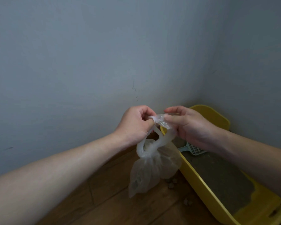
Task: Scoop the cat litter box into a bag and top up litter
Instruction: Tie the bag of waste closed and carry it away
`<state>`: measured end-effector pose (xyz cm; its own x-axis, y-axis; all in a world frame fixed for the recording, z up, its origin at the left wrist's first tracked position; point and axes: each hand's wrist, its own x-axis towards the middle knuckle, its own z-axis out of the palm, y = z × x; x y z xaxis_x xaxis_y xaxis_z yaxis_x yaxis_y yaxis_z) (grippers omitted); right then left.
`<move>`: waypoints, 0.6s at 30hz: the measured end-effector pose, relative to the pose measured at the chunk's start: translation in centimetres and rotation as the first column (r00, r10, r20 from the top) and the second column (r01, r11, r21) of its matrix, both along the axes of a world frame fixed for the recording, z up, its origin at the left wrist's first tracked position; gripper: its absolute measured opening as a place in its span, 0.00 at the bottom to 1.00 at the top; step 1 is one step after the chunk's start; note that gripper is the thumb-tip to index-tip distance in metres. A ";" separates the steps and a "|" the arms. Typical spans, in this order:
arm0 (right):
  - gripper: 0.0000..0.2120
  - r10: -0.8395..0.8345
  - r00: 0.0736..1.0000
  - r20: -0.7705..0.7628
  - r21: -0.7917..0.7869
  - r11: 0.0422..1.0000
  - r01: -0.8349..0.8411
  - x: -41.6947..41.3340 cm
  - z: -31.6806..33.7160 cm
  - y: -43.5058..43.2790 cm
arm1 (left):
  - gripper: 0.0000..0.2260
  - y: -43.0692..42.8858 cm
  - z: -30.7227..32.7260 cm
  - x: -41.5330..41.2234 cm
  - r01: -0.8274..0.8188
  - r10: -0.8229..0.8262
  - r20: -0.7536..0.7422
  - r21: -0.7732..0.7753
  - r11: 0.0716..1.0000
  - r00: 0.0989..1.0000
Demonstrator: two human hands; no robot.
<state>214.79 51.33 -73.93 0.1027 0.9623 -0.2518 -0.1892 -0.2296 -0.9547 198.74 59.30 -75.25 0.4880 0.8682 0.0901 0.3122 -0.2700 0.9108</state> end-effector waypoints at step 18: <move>0.07 -0.015 0.859 0.511 0.129 0.990 -0.060 -2.7 1.3 0.1 | 0.05 -0.7 3.1 1.0 -0.055 0.039 -0.077 -0.214 0.975 0.996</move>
<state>212.11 51.45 -72.64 0.1586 0.9866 -0.0375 0.3359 -0.0896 -0.9376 199.71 58.59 -72.12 0.4449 0.8852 -0.1359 0.3867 -0.0530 0.9207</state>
